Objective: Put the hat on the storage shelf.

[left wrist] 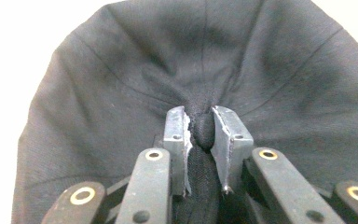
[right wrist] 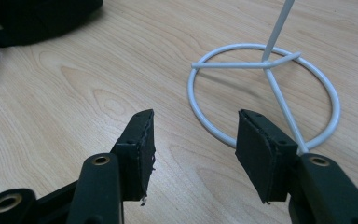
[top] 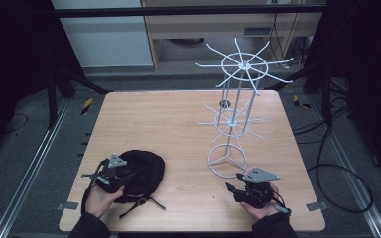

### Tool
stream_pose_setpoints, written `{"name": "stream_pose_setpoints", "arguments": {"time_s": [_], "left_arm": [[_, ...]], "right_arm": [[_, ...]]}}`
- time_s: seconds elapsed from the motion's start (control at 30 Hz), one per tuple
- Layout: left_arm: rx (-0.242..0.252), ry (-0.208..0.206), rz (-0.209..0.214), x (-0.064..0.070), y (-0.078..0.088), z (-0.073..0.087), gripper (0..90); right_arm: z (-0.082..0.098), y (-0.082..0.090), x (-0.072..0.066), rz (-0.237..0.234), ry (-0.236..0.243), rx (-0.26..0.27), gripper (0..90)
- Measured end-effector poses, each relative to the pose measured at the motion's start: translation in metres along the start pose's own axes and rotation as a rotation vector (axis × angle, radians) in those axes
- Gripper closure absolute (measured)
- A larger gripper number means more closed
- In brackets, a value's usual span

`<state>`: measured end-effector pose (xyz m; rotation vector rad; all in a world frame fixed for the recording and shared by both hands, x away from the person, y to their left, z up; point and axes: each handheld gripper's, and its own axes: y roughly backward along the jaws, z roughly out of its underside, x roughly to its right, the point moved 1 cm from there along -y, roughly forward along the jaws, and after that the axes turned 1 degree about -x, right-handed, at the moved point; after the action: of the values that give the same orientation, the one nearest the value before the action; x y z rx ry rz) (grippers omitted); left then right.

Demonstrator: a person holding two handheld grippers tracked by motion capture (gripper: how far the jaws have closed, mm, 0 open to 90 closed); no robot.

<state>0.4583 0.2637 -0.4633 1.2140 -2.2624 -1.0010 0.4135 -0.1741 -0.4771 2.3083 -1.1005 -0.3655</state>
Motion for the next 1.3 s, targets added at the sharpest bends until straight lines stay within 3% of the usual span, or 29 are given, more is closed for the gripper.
{"name": "stream_pose_setpoints", "arguments": {"time_s": [0.23, 0.37, 0.77, 0.8, 0.83, 1.3], "left_arm": [[0.224, 0.047, 0.027, 0.001, 0.041, -0.008, 75.5], [0.325, 0.045, 0.022, 0.005, 0.061, -0.015, 75.5], [0.546, 0.022, 0.076, 0.026, 0.104, -0.04, 75.7], [0.546, 0.022, 0.076, 0.026, 0.104, -0.04, 75.6], [0.592, 0.023, 0.089, 0.029, 0.112, -0.046, 75.6], [0.84, 0.041, 0.145, 0.045, 0.146, -0.104, 75.6]], "right_arm": [[0.001, 0.002, 0.002, 0.002, -0.013, 0.007, 46.8], [0.003, 0.005, 0.007, 0.019, -0.021, 0.018, 46.0], [0.006, 0.011, 0.018, 0.064, -0.043, 0.031, 45.9], [0.006, 0.012, 0.019, 0.062, -0.052, 0.031, 46.0], [0.006, 0.012, 0.02, 0.069, -0.047, 0.033, 45.9], [0.01, 0.015, 0.027, 0.093, -0.059, 0.039, 45.6]]}}
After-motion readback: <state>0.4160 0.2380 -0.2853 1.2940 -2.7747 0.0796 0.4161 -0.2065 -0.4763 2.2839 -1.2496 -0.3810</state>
